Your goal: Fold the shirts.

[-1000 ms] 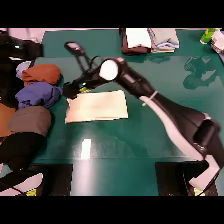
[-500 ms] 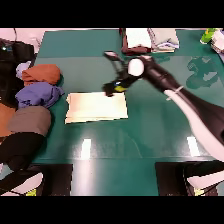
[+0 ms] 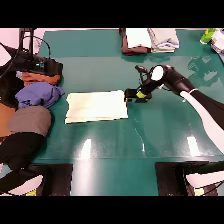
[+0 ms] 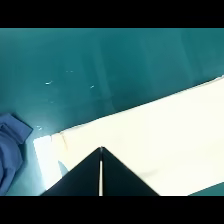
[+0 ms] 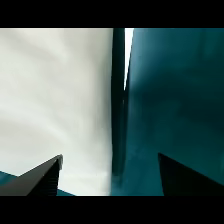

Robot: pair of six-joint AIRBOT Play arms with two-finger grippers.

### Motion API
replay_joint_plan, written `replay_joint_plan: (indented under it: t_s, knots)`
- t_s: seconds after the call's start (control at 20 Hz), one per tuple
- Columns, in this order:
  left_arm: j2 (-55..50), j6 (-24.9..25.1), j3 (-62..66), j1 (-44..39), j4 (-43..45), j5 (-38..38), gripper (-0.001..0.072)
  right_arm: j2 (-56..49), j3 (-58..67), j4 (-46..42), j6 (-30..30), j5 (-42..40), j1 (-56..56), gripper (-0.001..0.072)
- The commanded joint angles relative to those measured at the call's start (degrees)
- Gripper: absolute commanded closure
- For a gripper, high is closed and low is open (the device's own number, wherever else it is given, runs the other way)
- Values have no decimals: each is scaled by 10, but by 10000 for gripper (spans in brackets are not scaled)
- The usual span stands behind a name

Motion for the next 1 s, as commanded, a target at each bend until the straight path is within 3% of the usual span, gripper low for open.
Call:
replay_joint_plan:
  t_s: [0.0,0.15,0.25,0.3,0.4,0.45,0.7,0.95]
  knots:
    - [-4,0,-7,-7,-2,2,679,-44,-9,47,5,-32,17,37]
    - [-4,0,-7,-7,-2,-4,679,-75,-9,71,4,-57,37,50]
    - [-4,0,-7,-7,-2,-3,679,-79,-9,70,4,-79,47,159]
    - [-4,0,-7,-7,-2,-3,679,-78,-9,70,1,-92,49,262]
    - [-4,0,-7,-7,-3,-3,679,-72,-9,70,-18,-110,49,627]
    - [-4,0,-7,-7,-4,-5,680,-66,-9,69,-23,-118,46,695]
    - [-4,0,-7,-16,-11,-20,681,23,-9,-9,-21,-97,-30,697]
    - [-4,0,-7,-99,-7,-3,680,141,-9,-121,-23,-14,-213,697]
